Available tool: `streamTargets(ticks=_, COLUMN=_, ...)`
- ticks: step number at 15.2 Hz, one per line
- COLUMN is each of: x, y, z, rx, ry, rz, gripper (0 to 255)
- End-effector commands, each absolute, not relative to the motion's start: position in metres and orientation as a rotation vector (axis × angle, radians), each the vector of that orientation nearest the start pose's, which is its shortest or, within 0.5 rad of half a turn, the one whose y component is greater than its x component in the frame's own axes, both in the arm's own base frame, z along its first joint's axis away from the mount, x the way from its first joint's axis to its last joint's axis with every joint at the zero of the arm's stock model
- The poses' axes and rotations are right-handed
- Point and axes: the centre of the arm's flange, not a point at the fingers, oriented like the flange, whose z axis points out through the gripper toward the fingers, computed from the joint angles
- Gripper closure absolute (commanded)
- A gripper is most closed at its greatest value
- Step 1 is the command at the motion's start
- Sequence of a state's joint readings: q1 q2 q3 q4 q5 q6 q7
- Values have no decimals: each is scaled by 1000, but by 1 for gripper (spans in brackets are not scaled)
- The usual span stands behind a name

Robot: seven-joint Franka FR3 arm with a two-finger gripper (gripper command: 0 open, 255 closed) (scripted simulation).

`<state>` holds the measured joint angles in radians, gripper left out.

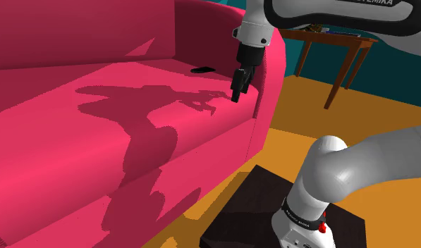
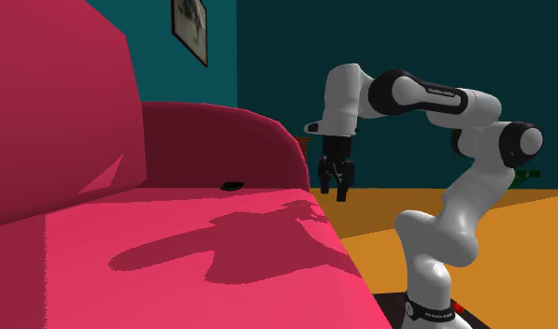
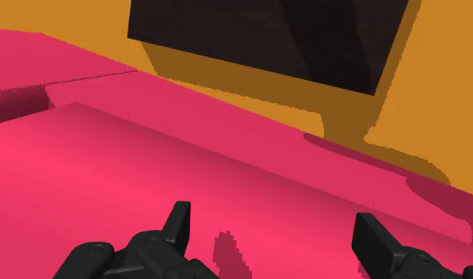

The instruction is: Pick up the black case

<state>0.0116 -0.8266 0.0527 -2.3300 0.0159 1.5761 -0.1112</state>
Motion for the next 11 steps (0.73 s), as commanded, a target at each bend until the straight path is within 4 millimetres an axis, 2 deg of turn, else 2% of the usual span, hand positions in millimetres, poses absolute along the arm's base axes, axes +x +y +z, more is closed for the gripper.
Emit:
streamTargets(ticks=1, x=296, y=27, z=615, rx=-3155, ry=-254, rz=-113, gripper=0)
streamTargets(ticks=6, x=332, y=-30, z=627, rx=-3093, ry=-654, rz=-96, gripper=0)
streamTargets(ticks=11, x=381, y=-76, z=638, rx=-2980, ry=-1042, rz=-77, gripper=0)
